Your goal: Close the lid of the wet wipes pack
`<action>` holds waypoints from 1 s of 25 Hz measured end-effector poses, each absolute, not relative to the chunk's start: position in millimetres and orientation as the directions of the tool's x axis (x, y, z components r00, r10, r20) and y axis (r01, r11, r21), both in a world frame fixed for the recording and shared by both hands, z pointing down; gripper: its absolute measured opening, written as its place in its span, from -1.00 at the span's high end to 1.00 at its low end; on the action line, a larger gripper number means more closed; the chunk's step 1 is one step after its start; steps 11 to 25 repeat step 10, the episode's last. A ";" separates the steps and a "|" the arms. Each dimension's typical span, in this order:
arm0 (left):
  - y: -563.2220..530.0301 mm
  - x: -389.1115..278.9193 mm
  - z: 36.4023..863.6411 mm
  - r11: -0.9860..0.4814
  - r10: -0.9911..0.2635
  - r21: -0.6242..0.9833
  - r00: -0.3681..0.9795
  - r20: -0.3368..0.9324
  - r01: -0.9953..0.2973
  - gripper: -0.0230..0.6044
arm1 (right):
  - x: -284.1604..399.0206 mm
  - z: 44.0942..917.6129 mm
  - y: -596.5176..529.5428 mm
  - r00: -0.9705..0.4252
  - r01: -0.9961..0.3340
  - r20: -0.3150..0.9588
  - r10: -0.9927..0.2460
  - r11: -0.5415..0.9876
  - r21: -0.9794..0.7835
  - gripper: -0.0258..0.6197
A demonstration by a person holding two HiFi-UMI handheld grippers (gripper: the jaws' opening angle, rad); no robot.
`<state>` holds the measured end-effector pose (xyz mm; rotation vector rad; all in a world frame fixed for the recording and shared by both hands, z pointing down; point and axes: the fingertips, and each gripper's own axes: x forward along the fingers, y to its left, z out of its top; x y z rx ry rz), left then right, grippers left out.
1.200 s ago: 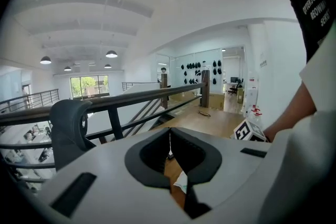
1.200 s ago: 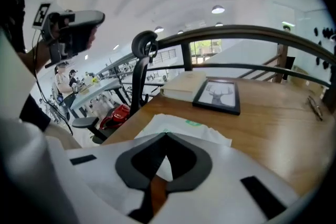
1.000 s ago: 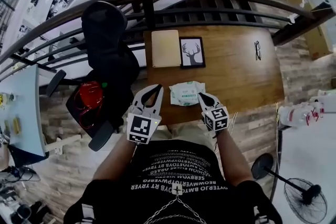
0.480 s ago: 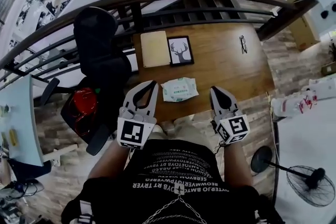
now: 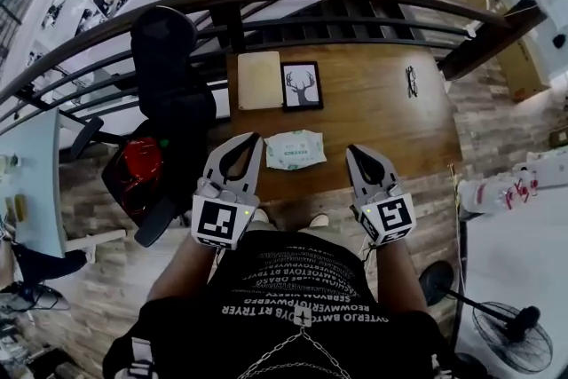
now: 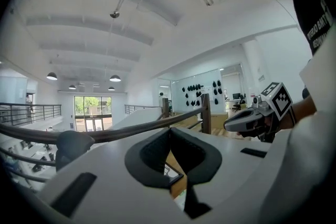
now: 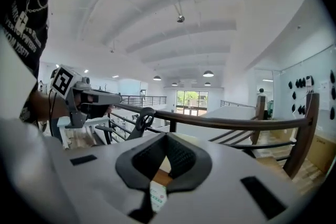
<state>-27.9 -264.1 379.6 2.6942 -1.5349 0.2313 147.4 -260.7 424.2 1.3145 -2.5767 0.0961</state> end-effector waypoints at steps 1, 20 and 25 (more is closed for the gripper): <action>-264.0 -21.7 380.1 -0.504 -0.857 -0.041 0.493 0.152 -0.863 0.84 | 148.6 424.2 -261.9 -0.582 -0.790 0.250 -0.774 0.611 0.050 0.88; -269.3 48.6 396.8 -0.463 -0.875 -0.057 0.446 0.186 -0.885 0.84 | 176.0 440.9 -264.4 -0.692 -0.689 0.279 -0.665 0.725 0.020 0.88; -269.3 48.6 396.8 -0.463 -0.875 -0.057 0.446 0.186 -0.885 0.84 | 176.0 440.9 -264.4 -0.692 -0.689 0.279 -0.665 0.725 0.020 0.88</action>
